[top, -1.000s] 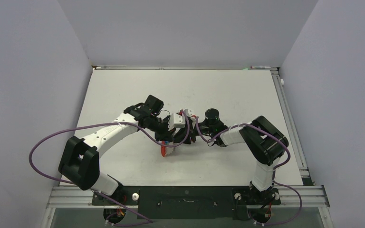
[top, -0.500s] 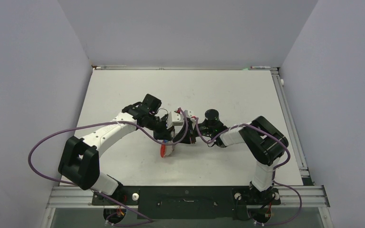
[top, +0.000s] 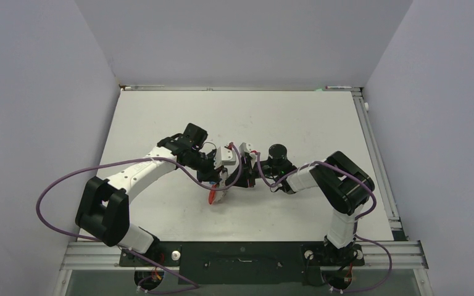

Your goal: Remove the keys from the keyring

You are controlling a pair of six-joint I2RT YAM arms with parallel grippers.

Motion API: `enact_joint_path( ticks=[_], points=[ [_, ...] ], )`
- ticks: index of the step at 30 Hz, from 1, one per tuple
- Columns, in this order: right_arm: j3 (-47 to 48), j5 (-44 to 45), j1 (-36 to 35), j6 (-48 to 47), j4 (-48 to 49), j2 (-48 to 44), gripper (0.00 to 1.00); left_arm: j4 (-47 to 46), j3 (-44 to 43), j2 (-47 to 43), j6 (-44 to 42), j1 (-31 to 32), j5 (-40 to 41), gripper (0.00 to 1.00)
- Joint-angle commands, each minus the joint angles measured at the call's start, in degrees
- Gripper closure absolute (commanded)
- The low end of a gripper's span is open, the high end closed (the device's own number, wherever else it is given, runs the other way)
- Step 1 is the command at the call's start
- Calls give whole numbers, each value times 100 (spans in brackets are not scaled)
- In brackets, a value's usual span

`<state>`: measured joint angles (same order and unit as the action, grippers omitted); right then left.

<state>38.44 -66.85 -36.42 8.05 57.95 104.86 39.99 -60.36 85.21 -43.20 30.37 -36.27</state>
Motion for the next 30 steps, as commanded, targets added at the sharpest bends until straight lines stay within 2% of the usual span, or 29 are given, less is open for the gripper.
enact_joint_path(
  ticks=[1,13,22,26,30],
  points=[
    [-29,-175,25,280,839,-54,95,-187,25,-45,-242,-31,11,100],
    [-72,-178,82,730,1386,58,95,-377,278,-22,-170,71,41,100],
    [-219,-365,80,625,1500,52,95,-607,55,139,316,-76,29,100],
    [-235,-395,63,210,1077,-1,95,-541,-199,253,391,-179,-41,100],
    [-98,-322,-6,-813,-206,-176,95,-457,-339,220,354,-160,-129,100]
  ],
)
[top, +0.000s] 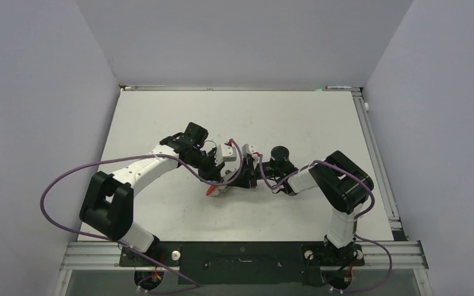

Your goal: Remove the keys from the keyring

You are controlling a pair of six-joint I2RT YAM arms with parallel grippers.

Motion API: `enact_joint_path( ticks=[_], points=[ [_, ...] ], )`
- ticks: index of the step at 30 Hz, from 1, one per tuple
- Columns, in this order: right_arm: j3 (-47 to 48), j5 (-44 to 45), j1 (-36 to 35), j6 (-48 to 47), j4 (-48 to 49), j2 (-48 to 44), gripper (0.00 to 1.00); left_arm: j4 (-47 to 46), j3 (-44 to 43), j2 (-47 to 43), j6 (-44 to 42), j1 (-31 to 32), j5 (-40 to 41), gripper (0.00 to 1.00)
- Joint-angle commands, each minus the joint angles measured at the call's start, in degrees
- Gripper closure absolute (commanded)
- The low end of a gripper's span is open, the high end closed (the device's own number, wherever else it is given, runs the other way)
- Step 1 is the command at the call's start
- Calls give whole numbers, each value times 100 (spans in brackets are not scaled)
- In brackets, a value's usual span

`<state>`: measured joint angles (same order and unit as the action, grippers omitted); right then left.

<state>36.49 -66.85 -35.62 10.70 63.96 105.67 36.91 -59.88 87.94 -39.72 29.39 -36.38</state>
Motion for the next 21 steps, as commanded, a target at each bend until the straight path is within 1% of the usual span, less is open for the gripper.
enact_joint_path(
  ticks=[1,9,15,20,21],
  points=[
    [137,-313,-101,-1318,-1073,-279,95,-118,-403,-64,1,-44,-144,100],
    [424,-86,-109,-1693,-1815,-230,95,193,-438,-235,-35,139,-248,100],
    [608,-82,-95,-1485,-1830,-196,95,245,-395,-370,-27,246,-226,100],
    [611,-138,-93,-1534,-1844,-187,95,264,-432,-375,8,308,-220,100],
    [613,-150,-80,-1550,-1844,-180,91,264,-437,-374,36,313,-223,100]
  ],
)
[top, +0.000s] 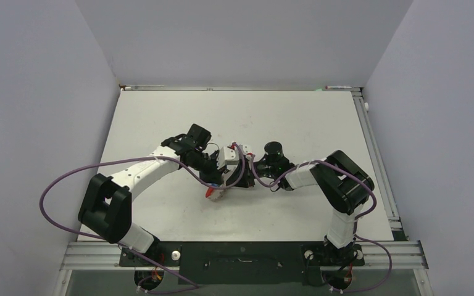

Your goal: Remove the keys from the keyring

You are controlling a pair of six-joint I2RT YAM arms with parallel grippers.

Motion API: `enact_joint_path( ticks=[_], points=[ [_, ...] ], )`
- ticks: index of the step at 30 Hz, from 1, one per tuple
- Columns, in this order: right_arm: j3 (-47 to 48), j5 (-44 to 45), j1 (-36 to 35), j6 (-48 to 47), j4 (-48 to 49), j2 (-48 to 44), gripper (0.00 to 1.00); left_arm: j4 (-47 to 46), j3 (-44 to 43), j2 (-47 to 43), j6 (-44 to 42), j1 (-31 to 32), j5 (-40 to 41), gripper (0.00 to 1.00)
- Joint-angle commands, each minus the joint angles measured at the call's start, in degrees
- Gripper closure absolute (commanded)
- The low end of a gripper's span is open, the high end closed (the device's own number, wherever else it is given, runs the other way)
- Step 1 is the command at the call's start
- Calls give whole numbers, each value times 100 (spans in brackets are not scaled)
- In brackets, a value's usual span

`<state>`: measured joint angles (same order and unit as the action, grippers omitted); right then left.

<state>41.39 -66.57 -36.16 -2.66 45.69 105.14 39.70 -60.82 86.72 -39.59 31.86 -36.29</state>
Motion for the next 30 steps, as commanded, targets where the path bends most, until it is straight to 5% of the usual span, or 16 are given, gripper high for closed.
enact_joint_path(
  ticks=[1,6,9,22,30],
  points=[
    [131,-177,-9,-210,-16,-126,85,-15,-351,-256,64,66,-223,100],
    [212,-210,306,178,214,-180,58,-72,-396,-187,367,66,-24,100],
    [199,-233,612,685,494,-285,49,-165,-407,-145,618,66,85,100],
    [130,-448,1200,1013,-346,-838,49,-204,-697,91,773,246,332,100],
    [-283,-438,1050,2119,685,-873,49,-268,-857,235,1273,251,421,100]
  ],
)
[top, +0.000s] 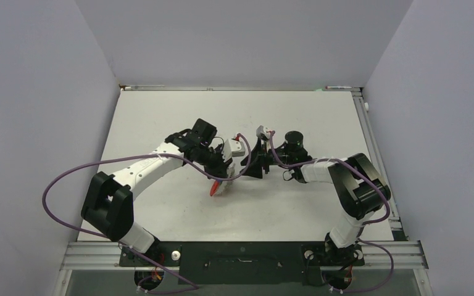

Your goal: Remove the keys from the keyring

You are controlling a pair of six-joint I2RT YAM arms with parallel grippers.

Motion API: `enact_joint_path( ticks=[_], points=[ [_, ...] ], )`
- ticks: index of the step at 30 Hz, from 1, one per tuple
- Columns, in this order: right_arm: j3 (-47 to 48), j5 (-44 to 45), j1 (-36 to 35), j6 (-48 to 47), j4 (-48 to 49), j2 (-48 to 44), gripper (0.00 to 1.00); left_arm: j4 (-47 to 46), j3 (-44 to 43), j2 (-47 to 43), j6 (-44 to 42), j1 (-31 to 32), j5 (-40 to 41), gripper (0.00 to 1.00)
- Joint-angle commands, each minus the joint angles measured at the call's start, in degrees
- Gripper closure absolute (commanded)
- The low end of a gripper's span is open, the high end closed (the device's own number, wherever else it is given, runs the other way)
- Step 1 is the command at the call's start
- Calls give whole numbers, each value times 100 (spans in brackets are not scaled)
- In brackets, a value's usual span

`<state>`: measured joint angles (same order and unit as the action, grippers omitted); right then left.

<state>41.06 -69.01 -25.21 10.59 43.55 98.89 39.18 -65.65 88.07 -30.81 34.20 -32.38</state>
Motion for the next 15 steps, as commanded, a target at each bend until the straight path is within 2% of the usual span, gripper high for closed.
enact_joint_path(
  ticks=[1,4,8,15],
  points=[
    [-293,-178,-17,939,1017,-255,49,-238,-392,131,541,17,18,100],
    [-243,-174,139,892,733,-315,49,-355,-380,149,818,21,-48,100],
    [-188,-188,317,364,-47,-432,48,-435,-385,142,850,43,-42,100],
    [-591,-223,114,-466,649,-319,47,-538,-203,-36,474,43,-478,100]
  ],
)
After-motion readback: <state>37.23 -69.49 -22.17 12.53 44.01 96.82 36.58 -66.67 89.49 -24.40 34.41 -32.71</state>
